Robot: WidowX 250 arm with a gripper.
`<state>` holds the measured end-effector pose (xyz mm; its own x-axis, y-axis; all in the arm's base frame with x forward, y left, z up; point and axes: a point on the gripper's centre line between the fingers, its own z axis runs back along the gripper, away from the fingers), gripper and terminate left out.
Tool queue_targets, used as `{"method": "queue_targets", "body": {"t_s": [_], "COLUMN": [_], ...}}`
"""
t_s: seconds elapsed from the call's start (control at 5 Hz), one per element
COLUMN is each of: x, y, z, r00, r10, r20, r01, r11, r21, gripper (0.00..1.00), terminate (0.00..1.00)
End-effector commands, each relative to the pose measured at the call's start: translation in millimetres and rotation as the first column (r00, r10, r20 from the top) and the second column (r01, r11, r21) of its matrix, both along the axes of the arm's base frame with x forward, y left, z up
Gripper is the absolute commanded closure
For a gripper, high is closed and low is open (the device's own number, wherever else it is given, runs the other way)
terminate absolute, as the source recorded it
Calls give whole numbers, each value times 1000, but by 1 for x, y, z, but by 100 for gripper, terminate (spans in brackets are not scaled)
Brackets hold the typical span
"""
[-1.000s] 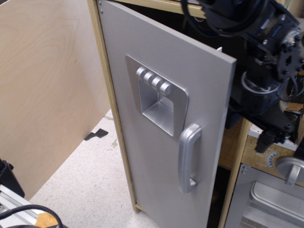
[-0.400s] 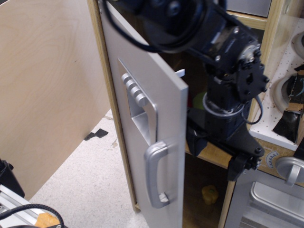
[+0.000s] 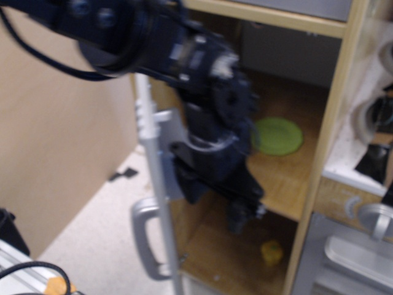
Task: Open fridge
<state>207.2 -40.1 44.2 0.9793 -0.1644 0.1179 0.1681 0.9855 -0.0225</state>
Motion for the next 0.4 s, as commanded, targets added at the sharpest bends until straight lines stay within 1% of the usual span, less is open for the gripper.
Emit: {"method": "queue_targets", "body": {"t_s": [0.0,0.2], "x": [7,14], "y": [58,89], "z": [16,18], "r00": [999,998], "r10": [-24,-24], "r20": [40,54], "r01": [23,24], "r11": [1000,1000], "r21": [11,9], "gripper": [0,0], "terminate": [0,0]}}
